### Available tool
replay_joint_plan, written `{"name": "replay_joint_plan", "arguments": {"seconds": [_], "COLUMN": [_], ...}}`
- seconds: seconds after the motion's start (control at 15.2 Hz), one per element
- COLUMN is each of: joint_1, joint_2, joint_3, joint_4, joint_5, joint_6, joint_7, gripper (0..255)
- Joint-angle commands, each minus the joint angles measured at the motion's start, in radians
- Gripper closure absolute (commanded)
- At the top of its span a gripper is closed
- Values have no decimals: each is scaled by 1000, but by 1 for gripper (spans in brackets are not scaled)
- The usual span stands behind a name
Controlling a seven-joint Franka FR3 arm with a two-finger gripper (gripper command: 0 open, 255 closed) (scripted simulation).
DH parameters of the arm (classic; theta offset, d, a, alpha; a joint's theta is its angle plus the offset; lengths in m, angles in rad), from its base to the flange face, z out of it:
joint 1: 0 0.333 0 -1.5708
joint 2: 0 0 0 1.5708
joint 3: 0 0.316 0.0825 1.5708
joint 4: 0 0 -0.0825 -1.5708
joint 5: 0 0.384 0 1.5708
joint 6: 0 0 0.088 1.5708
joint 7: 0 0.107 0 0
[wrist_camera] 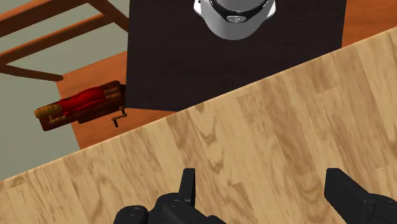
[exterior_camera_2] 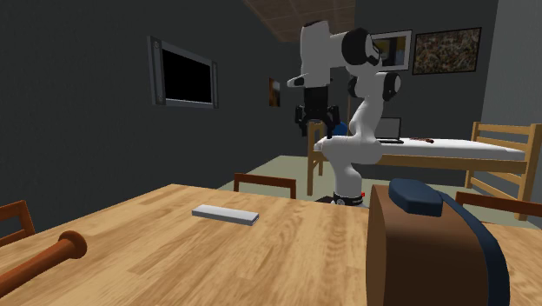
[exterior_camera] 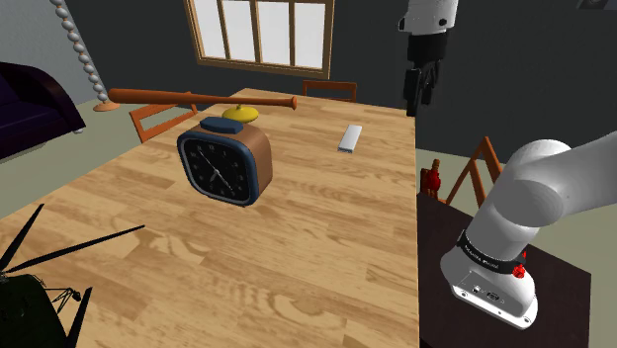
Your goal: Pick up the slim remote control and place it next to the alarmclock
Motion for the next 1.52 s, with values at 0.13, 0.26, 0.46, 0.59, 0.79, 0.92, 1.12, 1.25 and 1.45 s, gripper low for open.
{"name": "replay_joint_plan", "arguments": {"seconds": [0.13, 0.26, 0.46, 0.59, 0.79, 0.92, 1.12, 1.25, 1.45], "joint_1": [-23, -46, -80, -103, -135, -157, -187, -206, -232], "joint_2": [56, 116, 211, 277, 378, 445, 546, 612, 709], "joint_3": [13, 24, 38, 45, 52, 54, 53, 49, 39], "joint_4": [-7, -8, 0, 12, 38, 60, 101, 131, 183], "joint_5": [11, 20, 28, 30, 28, 24, 15, 7, -5], "joint_6": [72, 142, 244, 308, 398, 453, 528, 574, 635], "joint_7": [59, 118, 204, 261, 345, 400, 482, 536, 615], "gripper": [0, 0, 0, 0, 0, 0, 0, 0, 0]}}
